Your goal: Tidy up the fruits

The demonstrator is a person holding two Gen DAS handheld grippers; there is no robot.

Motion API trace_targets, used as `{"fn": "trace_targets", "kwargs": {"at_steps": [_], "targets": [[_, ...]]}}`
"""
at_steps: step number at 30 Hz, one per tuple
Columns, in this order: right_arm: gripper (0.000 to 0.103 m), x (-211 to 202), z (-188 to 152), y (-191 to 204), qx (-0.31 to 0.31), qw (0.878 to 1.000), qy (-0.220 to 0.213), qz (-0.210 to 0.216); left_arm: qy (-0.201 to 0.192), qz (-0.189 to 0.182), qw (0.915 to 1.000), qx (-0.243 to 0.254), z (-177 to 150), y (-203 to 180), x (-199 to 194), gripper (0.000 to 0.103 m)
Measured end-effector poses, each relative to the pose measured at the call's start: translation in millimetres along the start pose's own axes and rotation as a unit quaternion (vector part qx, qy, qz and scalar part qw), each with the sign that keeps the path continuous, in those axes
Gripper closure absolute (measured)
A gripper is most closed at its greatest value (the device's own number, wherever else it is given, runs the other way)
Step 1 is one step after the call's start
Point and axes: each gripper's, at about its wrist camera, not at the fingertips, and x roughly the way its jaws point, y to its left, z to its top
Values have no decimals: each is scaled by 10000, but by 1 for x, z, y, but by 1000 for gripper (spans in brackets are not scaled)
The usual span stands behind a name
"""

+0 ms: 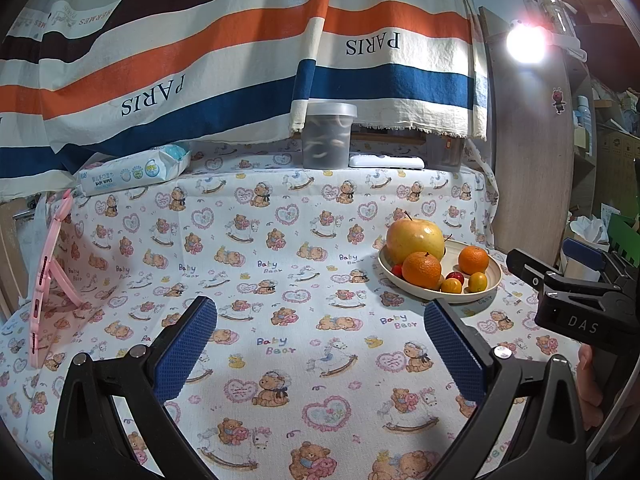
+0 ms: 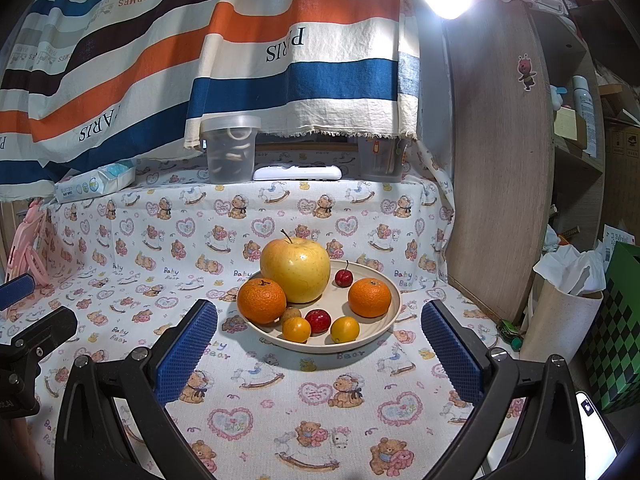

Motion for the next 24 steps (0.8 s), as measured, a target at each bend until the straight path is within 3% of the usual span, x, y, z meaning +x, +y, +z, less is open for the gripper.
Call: {"fn": "trace_targets", "kwargs": {"at_steps": [24], "targets": [[1,0,0,0,0,10000,3,-1,-43,43,10000,-33,0,0,-3,0]]}}
